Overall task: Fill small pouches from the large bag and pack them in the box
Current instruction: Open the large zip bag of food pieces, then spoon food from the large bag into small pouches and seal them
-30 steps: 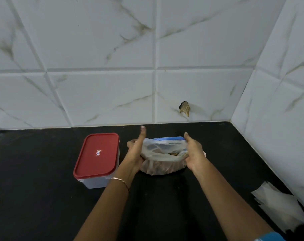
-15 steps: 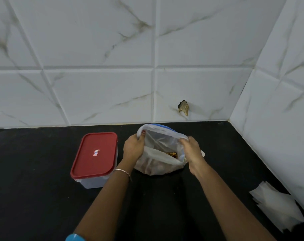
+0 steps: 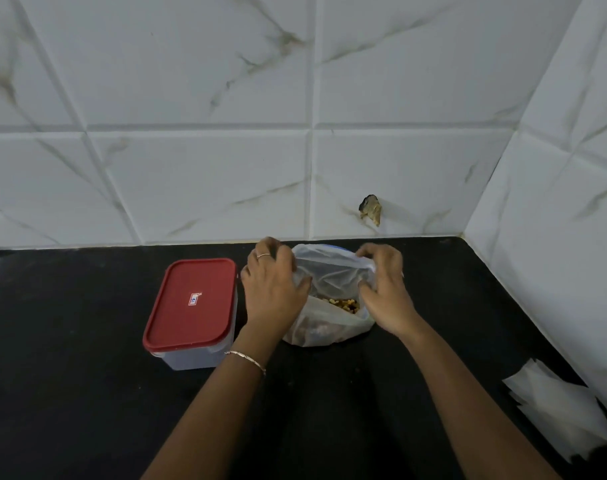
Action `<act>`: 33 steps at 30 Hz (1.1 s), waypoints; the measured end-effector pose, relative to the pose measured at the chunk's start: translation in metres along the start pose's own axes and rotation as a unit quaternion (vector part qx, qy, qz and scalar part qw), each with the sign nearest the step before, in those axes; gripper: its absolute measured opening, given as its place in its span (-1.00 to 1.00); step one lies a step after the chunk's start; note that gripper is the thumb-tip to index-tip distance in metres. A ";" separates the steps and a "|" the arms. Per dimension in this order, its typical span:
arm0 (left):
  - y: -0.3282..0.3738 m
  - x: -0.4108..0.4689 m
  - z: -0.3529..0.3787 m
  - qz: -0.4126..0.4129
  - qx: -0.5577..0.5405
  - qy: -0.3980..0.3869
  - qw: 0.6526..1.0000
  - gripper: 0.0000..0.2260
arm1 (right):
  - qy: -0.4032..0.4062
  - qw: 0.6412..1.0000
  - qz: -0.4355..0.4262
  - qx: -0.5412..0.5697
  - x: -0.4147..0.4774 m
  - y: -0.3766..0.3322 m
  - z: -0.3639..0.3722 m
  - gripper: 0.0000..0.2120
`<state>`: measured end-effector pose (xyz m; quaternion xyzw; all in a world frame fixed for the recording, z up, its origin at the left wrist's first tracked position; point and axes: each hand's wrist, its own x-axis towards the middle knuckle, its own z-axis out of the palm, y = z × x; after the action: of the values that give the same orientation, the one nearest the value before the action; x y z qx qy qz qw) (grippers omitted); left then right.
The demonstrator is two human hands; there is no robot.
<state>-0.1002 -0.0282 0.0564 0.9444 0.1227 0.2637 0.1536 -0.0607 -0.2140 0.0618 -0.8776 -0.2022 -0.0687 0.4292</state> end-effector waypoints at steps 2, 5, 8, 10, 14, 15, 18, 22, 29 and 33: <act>0.006 -0.002 0.002 0.002 0.007 -0.047 0.999 -0.70 | -0.054 0.994 -0.052 -0.074 0.003 0.000 0.000 -0.59; 0.010 0.000 0.006 -0.005 0.104 -0.149 0.983 -0.51 | -0.087 0.977 -0.040 -0.188 0.006 0.002 -0.004 -0.70; 0.006 0.002 0.007 -0.017 0.167 -0.256 0.952 -0.19 | -0.096 0.957 0.015 -0.274 0.008 0.002 -0.008 -0.47; 0.003 0.003 0.005 -0.020 0.173 -0.311 0.934 -0.02 | -0.108 0.943 0.052 -0.310 0.011 -0.002 -0.010 -0.42; 0.000 0.005 0.003 -0.002 0.182 -0.346 0.920 0.04 | -0.117 0.924 0.083 -0.355 0.017 -0.005 -0.005 -0.45; -0.001 0.005 0.003 0.003 0.181 -0.348 0.920 0.04 | -0.124 0.920 0.085 -0.362 0.019 -0.005 -0.003 -0.44; -0.006 0.002 0.003 0.022 0.145 -0.346 0.927 0.01 | -0.158 0.921 0.080 -0.347 0.017 0.000 -0.006 -0.37; -0.007 -0.003 -0.005 0.035 0.009 -0.288 0.957 -0.26 | -0.069 0.980 0.058 -0.178 0.012 0.009 -0.019 -0.65; 0.039 -0.024 -0.001 0.107 -0.138 -0.092 0.980 -0.64 | 0.107 0.989 0.098 -0.025 -0.023 0.033 -0.056 -0.86; 0.079 -0.047 0.020 0.147 -0.222 -0.095 0.959 -0.78 | 0.167 0.973 0.155 -0.037 -0.063 0.063 -0.079 -0.84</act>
<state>-0.1164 -0.1205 0.0471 0.9149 -0.0945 0.2128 0.3299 -0.0876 -0.3295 0.0467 -0.8897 0.0134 -0.1541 0.4295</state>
